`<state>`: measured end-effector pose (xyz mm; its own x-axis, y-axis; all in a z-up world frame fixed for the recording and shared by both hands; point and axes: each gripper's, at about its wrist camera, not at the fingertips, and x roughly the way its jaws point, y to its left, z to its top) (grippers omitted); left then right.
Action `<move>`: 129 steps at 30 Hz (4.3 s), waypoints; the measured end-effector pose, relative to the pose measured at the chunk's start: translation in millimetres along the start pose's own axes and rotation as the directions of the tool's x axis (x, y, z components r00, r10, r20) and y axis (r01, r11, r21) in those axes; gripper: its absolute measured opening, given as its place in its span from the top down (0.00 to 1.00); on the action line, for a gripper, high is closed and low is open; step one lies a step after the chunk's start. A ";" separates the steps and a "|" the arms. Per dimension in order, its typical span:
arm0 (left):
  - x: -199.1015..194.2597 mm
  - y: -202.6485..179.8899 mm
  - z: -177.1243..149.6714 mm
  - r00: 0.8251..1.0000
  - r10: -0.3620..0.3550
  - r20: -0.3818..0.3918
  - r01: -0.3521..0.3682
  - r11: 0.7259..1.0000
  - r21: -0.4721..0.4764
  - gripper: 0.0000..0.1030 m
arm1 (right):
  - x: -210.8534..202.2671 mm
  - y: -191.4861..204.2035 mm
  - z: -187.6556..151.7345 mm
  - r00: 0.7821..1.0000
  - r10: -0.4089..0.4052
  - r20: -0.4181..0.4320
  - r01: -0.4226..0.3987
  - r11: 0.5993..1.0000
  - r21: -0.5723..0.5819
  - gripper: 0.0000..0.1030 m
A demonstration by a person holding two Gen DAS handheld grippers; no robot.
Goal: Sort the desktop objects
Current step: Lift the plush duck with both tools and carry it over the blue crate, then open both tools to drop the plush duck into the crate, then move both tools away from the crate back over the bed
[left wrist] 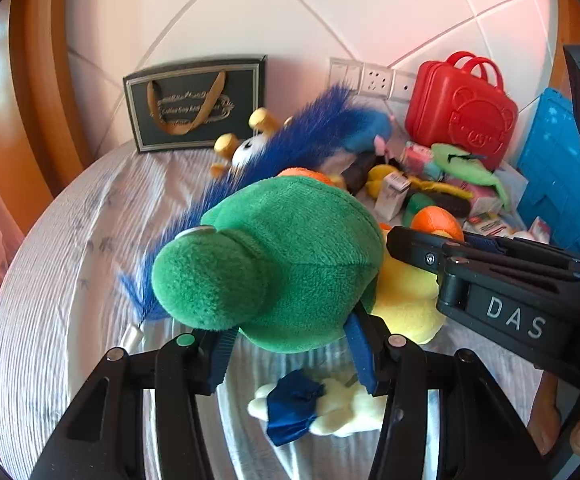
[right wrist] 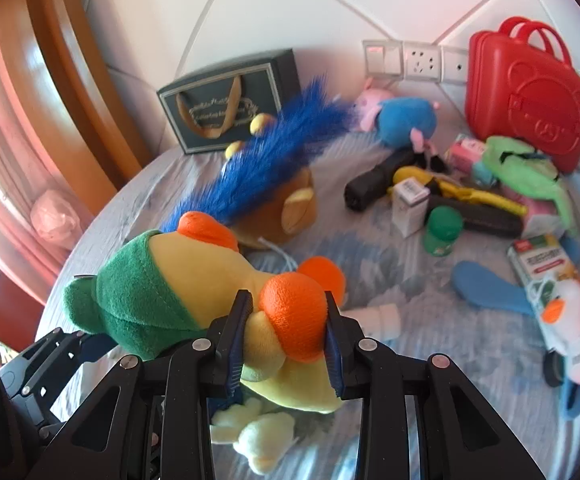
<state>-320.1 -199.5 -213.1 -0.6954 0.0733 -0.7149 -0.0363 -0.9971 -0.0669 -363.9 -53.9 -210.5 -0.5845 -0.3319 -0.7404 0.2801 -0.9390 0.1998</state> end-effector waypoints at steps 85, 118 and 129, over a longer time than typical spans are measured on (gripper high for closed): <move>-243.2 -508.1 97.0 0.835 -0.548 -0.042 0.498 0.722 0.480 0.00 | -499.6 -299.4 -37.3 0.634 -0.764 0.123 0.565 0.565 0.601 0.00; -209.4 -349.6 129.3 0.893 -0.444 0.072 0.409 0.868 0.281 0.00 | -428.0 -202.2 28.7 0.700 -0.678 0.224 0.555 0.714 0.428 0.00; -184.3 -240.0 134.0 0.951 -0.284 0.120 0.260 0.949 0.178 0.00 | -354.2 -133.0 58.0 0.784 -0.567 0.253 0.486 0.814 0.318 0.00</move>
<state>-279.4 23.5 28.1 -0.7376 0.3500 -0.5774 -0.3431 -0.9308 -0.1261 -238.3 183.3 62.4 -0.8100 0.2488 -0.5310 -0.2981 -0.9545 0.0075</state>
